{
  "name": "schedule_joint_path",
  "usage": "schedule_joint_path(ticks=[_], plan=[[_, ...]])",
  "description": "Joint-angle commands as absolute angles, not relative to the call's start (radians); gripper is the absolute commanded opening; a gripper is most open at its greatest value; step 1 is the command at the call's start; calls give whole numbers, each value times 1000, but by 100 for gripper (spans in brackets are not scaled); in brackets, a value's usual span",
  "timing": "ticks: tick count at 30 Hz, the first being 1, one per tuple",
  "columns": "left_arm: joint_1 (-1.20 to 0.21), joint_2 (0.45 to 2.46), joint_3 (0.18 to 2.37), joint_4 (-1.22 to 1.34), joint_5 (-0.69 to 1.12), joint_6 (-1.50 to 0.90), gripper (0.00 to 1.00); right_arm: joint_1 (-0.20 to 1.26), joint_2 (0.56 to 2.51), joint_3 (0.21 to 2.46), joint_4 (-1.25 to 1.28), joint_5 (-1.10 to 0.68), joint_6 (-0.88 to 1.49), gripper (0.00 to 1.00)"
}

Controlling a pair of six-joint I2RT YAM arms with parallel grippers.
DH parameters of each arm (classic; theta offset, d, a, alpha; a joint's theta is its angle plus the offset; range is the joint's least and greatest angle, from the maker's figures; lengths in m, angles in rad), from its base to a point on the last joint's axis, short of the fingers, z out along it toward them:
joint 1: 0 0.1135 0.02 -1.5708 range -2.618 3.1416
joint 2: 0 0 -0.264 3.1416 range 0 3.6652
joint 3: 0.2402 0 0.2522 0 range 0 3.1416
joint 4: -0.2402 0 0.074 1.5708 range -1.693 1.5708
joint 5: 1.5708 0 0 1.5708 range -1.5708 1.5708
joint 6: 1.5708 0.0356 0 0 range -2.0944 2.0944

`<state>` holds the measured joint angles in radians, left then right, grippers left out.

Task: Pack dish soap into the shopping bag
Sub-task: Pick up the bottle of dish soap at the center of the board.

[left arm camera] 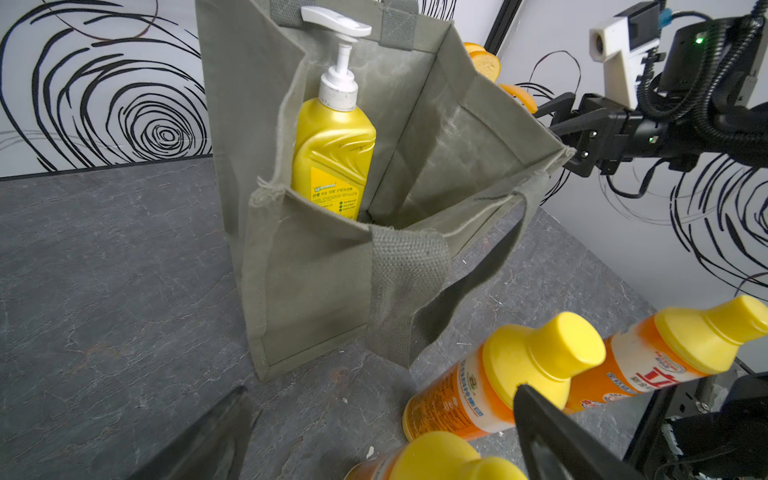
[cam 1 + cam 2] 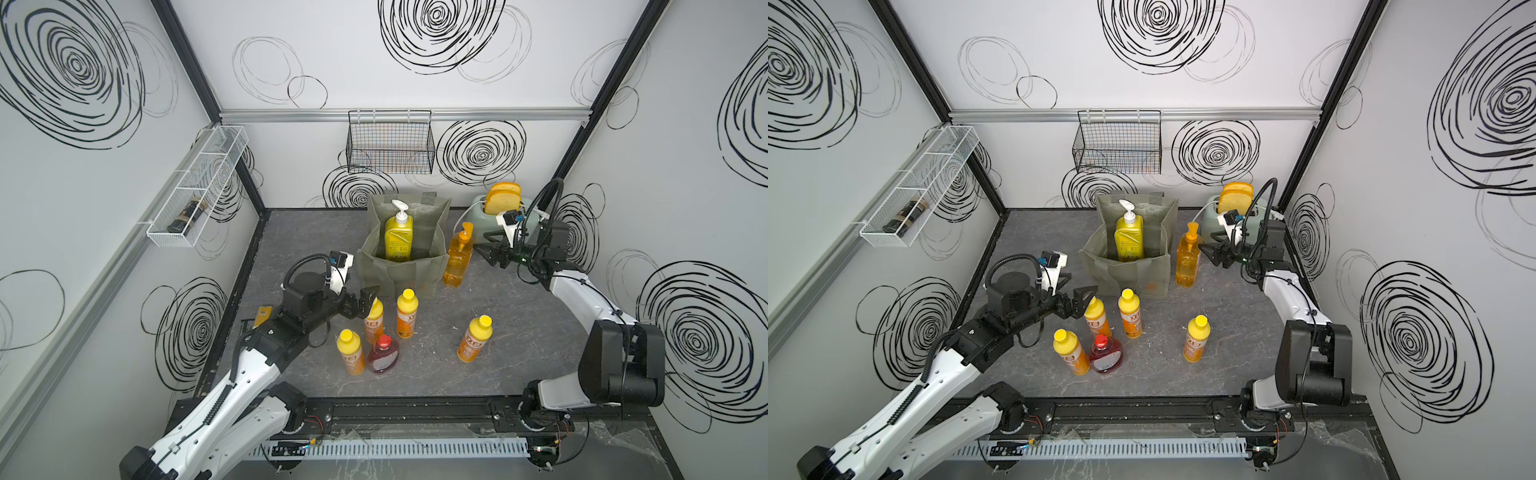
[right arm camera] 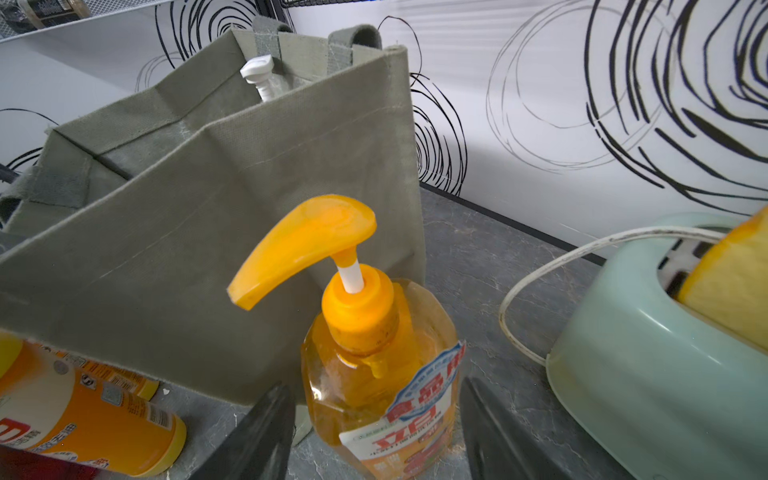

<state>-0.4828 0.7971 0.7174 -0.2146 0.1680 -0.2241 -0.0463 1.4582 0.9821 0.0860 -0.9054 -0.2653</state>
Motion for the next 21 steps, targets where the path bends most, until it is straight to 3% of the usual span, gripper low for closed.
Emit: schedule_joint_path(ticks=[1, 21], plan=[[-475, 780, 707, -189, 149, -211, 100, -12, 1491, 1056, 94, -929, -333, 68], [-463, 789, 709, -189, 149, -208, 100, 64, 1658, 1182, 54, -889, -374, 65]])
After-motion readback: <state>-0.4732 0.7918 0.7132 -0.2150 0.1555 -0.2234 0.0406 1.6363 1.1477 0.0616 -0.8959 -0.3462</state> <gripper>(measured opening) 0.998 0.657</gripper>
